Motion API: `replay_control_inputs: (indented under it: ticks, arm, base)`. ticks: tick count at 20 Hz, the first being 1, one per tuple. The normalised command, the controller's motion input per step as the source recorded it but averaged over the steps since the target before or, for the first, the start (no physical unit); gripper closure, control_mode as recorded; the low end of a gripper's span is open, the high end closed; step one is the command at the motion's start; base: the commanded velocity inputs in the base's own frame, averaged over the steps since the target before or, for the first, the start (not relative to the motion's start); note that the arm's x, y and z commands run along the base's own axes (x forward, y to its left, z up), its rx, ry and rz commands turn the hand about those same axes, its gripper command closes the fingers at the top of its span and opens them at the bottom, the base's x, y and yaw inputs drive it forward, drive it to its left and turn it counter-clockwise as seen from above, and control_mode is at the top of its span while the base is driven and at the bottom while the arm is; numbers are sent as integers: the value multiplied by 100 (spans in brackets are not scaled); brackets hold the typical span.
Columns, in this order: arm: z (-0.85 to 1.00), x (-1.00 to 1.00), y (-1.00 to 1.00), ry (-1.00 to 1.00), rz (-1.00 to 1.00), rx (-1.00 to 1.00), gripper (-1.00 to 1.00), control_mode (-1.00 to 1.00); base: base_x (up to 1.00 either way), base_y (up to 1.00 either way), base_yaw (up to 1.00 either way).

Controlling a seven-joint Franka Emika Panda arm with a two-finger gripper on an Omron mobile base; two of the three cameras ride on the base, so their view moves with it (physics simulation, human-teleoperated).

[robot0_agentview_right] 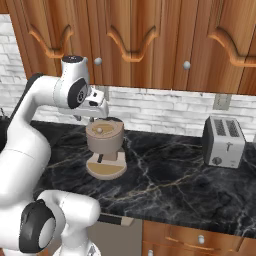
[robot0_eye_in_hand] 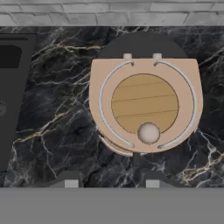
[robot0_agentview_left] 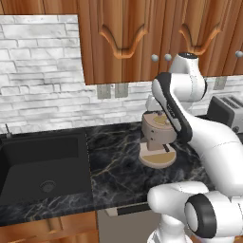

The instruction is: Move the oil and vinegar bottle and syrup bottle from the cabinet to the dining counter.

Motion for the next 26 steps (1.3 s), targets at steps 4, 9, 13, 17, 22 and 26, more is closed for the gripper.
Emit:
replay_control_inputs:
  ticks: [4,9,13,17,22,26]
  arm:
    - [0,-27,0,-9,0,0,-100,-100]
    - [0,-61,-10,-54,1,3,-100,-100]
    - [30,-23,-23,-60,2,7,-100,-100]
    - [60,0,-6,-46,0,2,-100,-100]
    - [68,-8,0,-34,-1,0,-100,-100]
    - [74,-7,0,-33,-2,0,-100,-100]
  base:
    - [0,0,0]
    - [0,0,0]
    - [0,0,0]
    - [0,0,0]
    - [0,0,0]
    - [0,0,0]
